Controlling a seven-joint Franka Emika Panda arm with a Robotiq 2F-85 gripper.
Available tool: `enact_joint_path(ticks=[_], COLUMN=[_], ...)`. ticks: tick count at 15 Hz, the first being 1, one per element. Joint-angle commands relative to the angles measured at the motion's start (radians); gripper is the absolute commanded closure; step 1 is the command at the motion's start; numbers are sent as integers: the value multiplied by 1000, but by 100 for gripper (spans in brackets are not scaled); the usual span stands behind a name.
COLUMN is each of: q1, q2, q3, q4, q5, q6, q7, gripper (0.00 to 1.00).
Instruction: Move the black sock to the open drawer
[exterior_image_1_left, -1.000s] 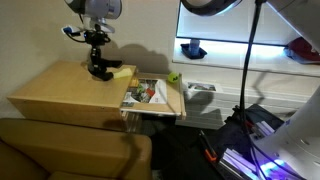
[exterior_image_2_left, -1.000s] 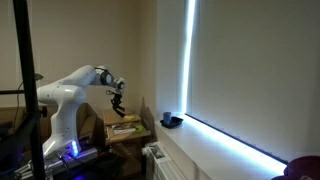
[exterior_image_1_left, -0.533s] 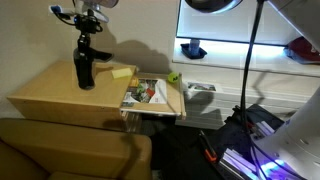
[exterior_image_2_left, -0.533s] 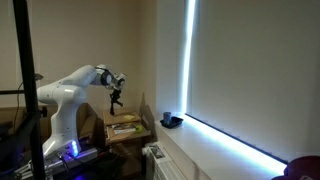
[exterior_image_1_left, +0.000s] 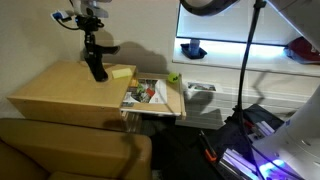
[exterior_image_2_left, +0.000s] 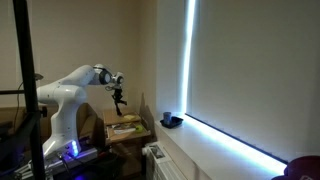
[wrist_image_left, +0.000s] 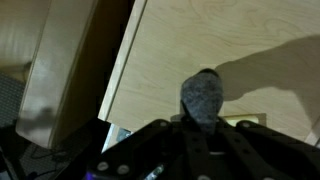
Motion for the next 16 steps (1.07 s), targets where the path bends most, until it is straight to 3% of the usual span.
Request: enact_joint_path(ticks=[1,4,8,10,14,16], q1=[0,0,21,0,-61,-91], q2=[-1,-2,47,72,139,183], q3=[-5,-8,-95,-94,5,80], q4=[3,6,25,37,64,92], q5=[-2,-2,-81,-67,42,41], q6=[0,0,3,-30,-89,-145], q7=[0,0,134,150,27,3], gripper=[94,99,99,99,99,99])
